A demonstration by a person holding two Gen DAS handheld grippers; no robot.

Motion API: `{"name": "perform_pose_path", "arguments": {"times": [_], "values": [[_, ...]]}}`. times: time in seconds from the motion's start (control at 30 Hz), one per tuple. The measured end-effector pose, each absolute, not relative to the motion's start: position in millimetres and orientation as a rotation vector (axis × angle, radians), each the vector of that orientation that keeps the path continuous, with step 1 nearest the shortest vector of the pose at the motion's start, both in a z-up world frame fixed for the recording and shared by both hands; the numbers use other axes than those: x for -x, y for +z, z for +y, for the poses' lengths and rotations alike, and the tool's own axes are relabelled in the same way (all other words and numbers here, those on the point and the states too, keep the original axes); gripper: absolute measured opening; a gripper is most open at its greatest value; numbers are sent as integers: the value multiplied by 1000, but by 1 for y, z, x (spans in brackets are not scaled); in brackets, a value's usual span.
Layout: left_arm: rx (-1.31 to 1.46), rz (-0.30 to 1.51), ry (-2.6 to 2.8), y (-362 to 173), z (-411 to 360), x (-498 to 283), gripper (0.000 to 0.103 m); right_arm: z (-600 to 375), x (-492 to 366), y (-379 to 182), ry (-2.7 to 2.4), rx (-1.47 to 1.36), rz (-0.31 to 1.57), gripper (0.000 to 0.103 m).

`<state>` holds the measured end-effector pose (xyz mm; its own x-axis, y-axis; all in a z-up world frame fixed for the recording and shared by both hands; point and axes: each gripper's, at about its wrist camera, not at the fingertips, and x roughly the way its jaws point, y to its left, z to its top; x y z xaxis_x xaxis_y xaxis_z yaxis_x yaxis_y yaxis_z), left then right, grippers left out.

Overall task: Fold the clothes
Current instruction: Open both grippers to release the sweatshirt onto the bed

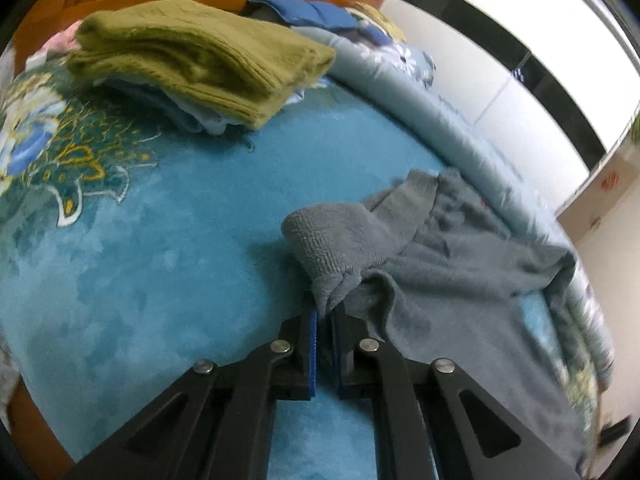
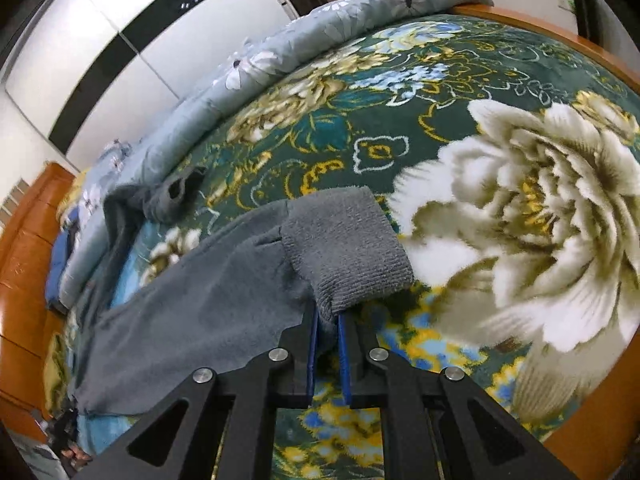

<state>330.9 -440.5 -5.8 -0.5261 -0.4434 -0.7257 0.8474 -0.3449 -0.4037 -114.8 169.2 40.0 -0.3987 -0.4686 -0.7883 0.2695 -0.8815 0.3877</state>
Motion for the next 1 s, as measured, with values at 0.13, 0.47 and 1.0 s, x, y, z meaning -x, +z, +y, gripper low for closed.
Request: {"name": "perform_pose_path", "arguments": {"times": [0.13,0.47,1.0], "values": [[-649,1002,-1999,-5,-441,-334,9,162,116,41,-2303,-1374,-217,14],[-668,790,-2041,19,-421,-345,42,175,105,69,-2420,-1297,-103,55],[-538,780,-2014,54,-451,-291,59,57,121,105,-2345,-974,-81,88]]}}
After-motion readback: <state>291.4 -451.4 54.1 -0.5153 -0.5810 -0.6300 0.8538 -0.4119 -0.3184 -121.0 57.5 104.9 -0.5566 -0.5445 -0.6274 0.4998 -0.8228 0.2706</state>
